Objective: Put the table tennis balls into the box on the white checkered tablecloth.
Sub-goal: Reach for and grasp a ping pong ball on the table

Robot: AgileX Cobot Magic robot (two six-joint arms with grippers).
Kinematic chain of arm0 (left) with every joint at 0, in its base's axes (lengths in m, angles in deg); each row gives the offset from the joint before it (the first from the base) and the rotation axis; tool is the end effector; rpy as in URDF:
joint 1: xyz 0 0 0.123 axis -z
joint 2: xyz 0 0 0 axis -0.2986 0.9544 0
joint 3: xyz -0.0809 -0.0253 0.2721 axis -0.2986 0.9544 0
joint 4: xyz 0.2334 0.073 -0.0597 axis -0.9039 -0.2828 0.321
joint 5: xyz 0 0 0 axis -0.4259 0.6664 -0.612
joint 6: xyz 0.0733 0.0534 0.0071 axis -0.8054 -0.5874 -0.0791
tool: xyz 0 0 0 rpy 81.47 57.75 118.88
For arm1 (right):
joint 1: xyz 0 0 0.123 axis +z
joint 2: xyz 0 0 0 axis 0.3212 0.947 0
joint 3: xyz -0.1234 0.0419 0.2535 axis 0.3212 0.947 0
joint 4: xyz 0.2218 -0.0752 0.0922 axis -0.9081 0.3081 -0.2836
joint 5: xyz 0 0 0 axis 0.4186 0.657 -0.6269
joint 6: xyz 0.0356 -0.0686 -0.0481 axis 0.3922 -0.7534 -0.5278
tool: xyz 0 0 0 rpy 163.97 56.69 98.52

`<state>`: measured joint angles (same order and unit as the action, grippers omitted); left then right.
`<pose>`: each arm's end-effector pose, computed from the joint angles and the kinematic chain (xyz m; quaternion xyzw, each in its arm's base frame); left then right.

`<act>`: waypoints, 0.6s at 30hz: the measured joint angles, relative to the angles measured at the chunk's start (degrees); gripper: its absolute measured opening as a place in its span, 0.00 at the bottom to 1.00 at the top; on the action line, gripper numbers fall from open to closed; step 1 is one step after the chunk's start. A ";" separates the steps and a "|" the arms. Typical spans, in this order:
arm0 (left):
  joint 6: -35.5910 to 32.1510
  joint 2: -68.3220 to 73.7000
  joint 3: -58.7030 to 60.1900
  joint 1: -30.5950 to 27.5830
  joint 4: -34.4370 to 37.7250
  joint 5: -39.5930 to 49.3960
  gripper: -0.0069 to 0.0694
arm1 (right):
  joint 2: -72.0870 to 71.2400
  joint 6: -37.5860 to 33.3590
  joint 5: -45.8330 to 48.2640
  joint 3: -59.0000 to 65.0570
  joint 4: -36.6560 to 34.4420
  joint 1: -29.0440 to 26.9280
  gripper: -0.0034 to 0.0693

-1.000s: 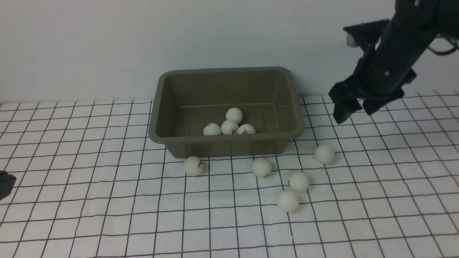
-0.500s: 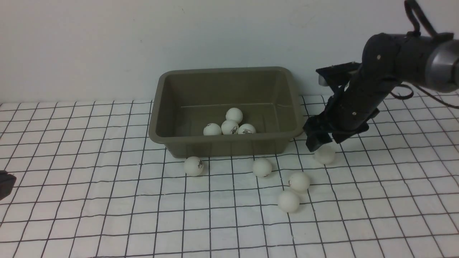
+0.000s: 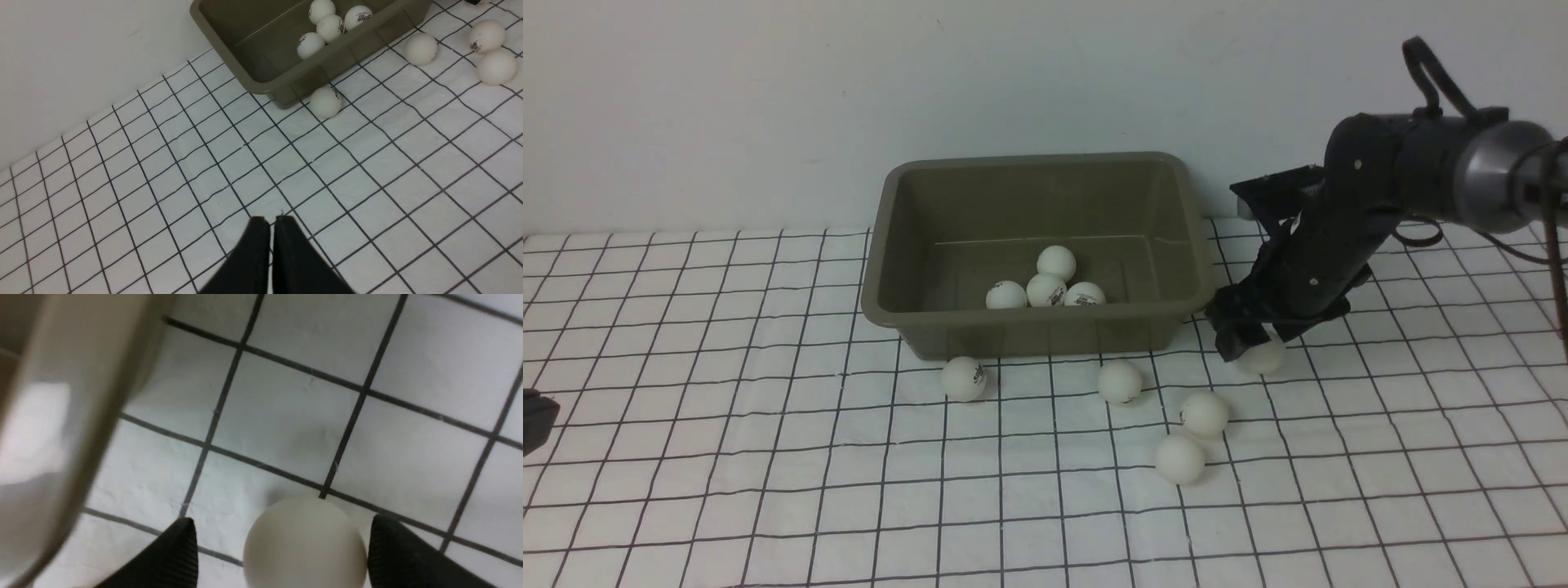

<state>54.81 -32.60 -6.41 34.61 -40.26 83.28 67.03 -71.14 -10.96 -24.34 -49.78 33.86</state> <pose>0.0817 -0.0253 0.3641 0.2445 0.8454 -0.0091 0.4748 0.4165 0.1244 0.1622 -0.2039 0.9722 0.0680 0.0924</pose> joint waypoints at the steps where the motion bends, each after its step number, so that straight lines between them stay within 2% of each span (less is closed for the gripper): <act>1: 0.00 0.00 0.00 0.00 0.00 0.00 0.09 | 0.23 0.00 0.00 0.00 0.07 0.00 0.73; 6: 0.00 0.00 0.00 0.00 0.00 0.00 0.09 | 1.22 0.66 -0.29 0.00 0.24 0.00 0.64; 8: 0.00 0.00 0.00 0.00 0.00 0.00 0.09 | 1.41 1.08 -0.30 0.00 0.75 0.00 0.55; 12: 0.00 0.00 0.00 0.00 0.00 0.00 0.09 | 1.41 1.49 0.31 -0.38 2.98 0.00 0.54; 18: 0.00 0.00 0.00 0.00 0.00 0.00 0.09 | 1.12 4.66 6.99 -6.38 7.41 0.00 0.54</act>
<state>54.81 -32.60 -6.41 34.61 -40.26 83.28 68.15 -66.47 -3.97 -30.72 -42.37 33.86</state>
